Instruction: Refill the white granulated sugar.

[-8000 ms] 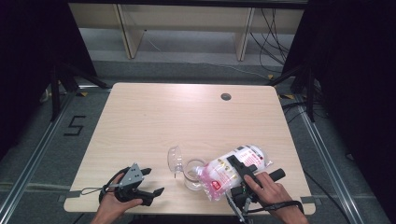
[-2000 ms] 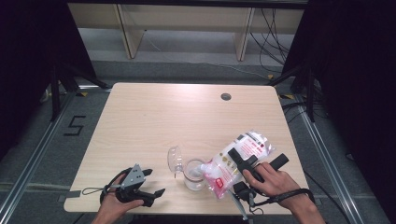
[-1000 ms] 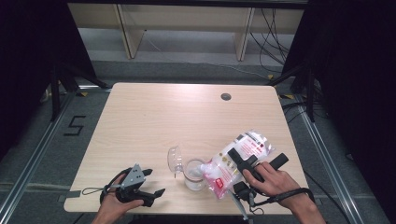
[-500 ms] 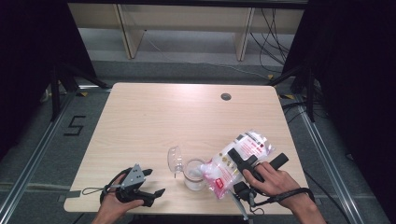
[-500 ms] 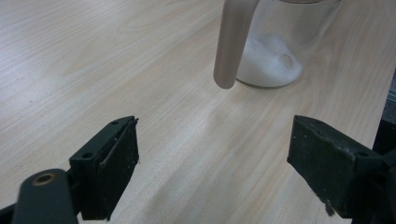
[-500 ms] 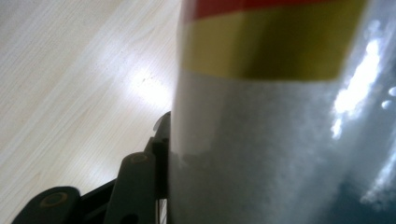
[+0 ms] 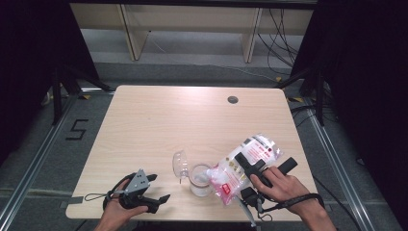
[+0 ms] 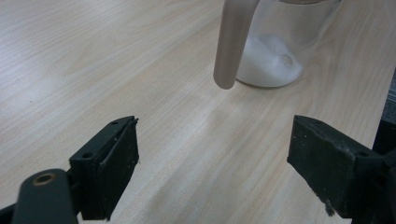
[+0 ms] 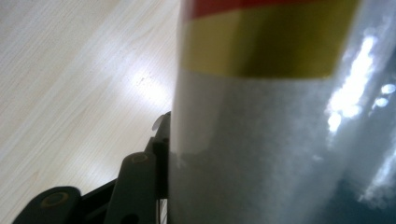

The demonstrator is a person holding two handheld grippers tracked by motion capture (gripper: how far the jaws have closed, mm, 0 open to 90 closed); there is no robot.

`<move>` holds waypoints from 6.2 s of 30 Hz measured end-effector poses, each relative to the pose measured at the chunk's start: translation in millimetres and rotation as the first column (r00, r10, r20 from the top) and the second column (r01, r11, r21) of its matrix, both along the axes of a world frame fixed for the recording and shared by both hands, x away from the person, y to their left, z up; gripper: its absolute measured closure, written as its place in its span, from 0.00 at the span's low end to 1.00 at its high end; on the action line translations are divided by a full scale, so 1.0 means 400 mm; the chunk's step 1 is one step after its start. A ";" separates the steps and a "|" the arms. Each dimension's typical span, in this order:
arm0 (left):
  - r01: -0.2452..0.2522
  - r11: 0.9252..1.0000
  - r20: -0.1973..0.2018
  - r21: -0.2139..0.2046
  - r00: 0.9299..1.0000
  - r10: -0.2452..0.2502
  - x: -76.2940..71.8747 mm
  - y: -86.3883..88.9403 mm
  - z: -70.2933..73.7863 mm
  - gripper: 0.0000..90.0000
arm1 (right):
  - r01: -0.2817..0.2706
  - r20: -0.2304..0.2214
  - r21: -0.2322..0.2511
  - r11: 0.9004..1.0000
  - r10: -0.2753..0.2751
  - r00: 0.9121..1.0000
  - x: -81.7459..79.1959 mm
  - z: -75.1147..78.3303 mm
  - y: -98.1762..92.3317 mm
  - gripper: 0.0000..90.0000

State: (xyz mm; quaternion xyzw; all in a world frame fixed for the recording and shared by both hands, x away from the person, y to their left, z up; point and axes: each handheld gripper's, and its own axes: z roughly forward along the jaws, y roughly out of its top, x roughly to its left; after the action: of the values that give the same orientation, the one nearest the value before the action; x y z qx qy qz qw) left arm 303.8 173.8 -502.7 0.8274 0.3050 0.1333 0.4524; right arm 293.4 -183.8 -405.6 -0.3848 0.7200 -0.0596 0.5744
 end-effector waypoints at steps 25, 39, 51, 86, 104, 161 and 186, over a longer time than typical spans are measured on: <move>0.012 1.000 0.002 0.007 1.000 -0.012 0.001 0.002 0.001 0.17 | 0.001 -0.005 -0.009 1.000 -0.001 1.000 0.001 -0.003 0.004 0.65; 0.010 1.000 0.004 0.010 1.000 -0.010 0.001 0.001 0.001 0.17 | 0.004 0.002 -0.010 1.000 -0.004 1.000 0.002 -0.001 0.003 0.66; 0.003 1.000 0.000 0.007 1.000 -0.003 0.001 0.002 0.000 0.17 | -0.003 0.001 -0.008 1.000 0.003 1.000 0.000 -0.003 0.002 0.67; 0.005 1.000 0.002 0.003 1.000 -0.005 0.000 0.000 0.000 0.17 | -0.018 -0.003 -0.006 1.000 0.018 1.000 0.001 -0.026 0.009 0.70; 0.022 1.000 0.016 0.019 1.000 -0.023 0.004 0.003 0.001 0.17 | -0.009 -0.043 0.076 0.997 0.012 0.999 0.025 -0.047 0.006 0.70; 0.004 1.000 -0.002 0.006 1.000 -0.004 0.001 0.001 0.000 0.17 | -0.030 -0.040 0.082 0.996 0.034 0.999 0.012 -0.047 0.000 0.72; 0.007 1.000 -0.003 0.004 1.000 -0.007 0.001 0.002 0.000 0.17 | -0.036 -0.048 0.049 0.998 0.038 0.998 0.021 -0.039 0.009 0.72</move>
State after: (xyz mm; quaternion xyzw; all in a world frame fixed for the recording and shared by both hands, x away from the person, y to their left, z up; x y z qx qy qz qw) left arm 304.4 174.6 -502.7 0.8296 0.3023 0.1312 0.4507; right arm 301.6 -180.3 -421.2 -0.3855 0.7278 -0.0224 0.5668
